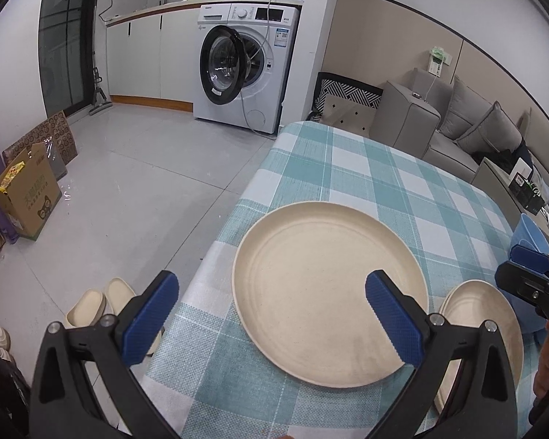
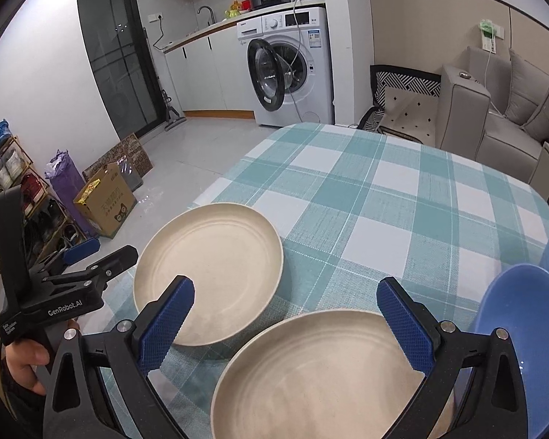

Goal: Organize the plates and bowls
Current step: 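Move both grippers toward opposite rim sides of the remaining cream plate, then close both grippers on the cream plate's rim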

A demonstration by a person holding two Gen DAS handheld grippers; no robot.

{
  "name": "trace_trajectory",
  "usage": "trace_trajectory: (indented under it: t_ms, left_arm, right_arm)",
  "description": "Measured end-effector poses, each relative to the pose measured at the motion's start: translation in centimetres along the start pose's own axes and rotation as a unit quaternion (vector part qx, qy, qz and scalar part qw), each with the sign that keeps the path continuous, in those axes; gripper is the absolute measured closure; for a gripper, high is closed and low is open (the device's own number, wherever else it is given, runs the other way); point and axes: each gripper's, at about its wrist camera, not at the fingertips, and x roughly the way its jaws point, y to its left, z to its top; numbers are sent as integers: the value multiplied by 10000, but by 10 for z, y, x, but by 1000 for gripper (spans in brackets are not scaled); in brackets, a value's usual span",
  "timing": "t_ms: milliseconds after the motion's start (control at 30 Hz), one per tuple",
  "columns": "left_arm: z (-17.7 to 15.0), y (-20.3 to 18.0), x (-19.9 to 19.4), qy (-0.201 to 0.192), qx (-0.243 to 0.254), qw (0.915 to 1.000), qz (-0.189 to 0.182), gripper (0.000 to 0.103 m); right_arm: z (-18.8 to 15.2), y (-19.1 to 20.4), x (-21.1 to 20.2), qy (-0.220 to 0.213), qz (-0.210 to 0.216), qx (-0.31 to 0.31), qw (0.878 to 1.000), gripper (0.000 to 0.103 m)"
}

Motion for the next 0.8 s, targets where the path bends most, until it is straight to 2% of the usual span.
trace_trajectory:
  t_ms: [500, 567, 700, 800]
  left_arm:
    - [-11, 6, 33, 345, 73, 9994, 56, 2]
    - [-12, 6, 35, 383, 76, 9992, 56, 2]
    - [-15, 7, 40, 447, 76, 9990, 60, 6]
    - [-17, 8, 42, 513, 81, 9986, 54, 10]
  right_arm:
    - [-1, 4, 63, 471, -115, -97, 9988, 6]
    - [-1, 5, 70, 559, -133, -123, 9983, 14]
    - [-2, 7, 81, 645, -139, -145, 9977, 18]
    - [-4, 10, 88, 726, -84, -210, 9971, 26]
